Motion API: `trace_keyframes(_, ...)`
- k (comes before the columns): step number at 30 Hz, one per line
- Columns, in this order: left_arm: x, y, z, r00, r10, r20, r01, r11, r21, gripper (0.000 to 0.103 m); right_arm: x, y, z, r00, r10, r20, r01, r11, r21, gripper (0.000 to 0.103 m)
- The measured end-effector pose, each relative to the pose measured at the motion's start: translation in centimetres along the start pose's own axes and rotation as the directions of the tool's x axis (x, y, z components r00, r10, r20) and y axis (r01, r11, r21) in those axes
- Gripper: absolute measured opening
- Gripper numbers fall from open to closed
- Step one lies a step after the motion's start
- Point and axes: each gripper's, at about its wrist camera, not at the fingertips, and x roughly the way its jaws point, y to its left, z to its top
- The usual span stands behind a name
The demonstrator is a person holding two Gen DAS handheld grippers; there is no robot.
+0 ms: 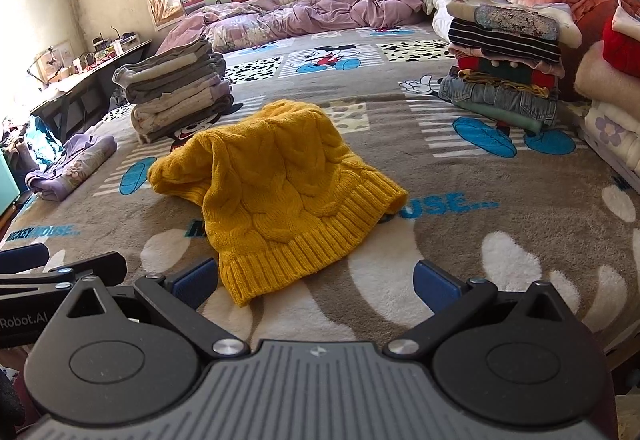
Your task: Fold clothes
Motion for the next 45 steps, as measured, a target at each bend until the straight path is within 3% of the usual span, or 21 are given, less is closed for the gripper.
trace_keyframes(9, 1.5, 0.5, 0.1, 1.000, -0.025, -0.005, 0.024, 0.999, -0.024, 0.103, 1.4, -0.9, 0.4, 0.999, 0.033, -0.003, -0.033, 0.999, 0.023, 0.103)
trace_keyframes(16, 4.9, 3.0, -0.3, 0.995, -0.075, -0.063, 0.063, 0.982, -0.178, 0.103, 4.7, -2.4, 1.8, 0.996, 0.088, -0.004, -0.087, 0.993, 0.076, 0.103)
trace_keyframes(22, 7.9, 5.1, -0.3, 0.991, -0.121, -0.058, 0.098, 0.946, -0.308, 0.103, 9.4, -3.2, 2.7, 0.999, 0.051, -0.013, -0.051, 0.997, 0.050, 0.103)
trace_keyframes(25, 8.8, 5.5, -0.3, 0.995, -0.102, -0.004, 0.095, 0.942, -0.320, 0.103, 11.0, -4.7, 2.1, 0.999, 0.041, 0.003, -0.042, 0.997, 0.067, 0.103)
trace_keyframes(31, 12.1, 6.6, 2.0, 0.982, -0.172, -0.076, 0.133, 0.921, -0.367, 0.103, 13.8, -7.3, 2.0, 0.992, 0.120, 0.024, -0.122, 0.989, 0.087, 0.103)
trace_keyframes(36, 14.3, 7.8, 5.0, 0.988, -0.151, -0.038, 0.123, 0.905, -0.407, 0.102, 14.9, -8.7, 2.4, 0.981, 0.179, 0.072, -0.188, 0.969, 0.157, 0.103)
trace_keyframes(39, 16.2, 9.0, 7.0, 0.990, -0.138, -0.035, 0.107, 0.887, -0.449, 0.102, 16.2, -9.1, 2.5, 0.984, 0.174, 0.028, -0.177, 0.969, 0.172, 0.103)
trace_keyframes(43, 19.4, 10.6, 8.2, 0.991, -0.118, -0.058, 0.078, 0.881, -0.466, 0.096, 16.9, -8.3, 2.2, 0.989, 0.151, -0.003, -0.150, 0.985, 0.080, 0.103)
trace_keyframes(45, 20.5, 10.6, 8.7, 0.991, -0.105, -0.085, 0.055, 0.890, -0.453, 0.086, 17.2, -7.4, 1.9, 0.993, 0.117, -0.018, -0.117, 0.993, 0.003, 0.103)
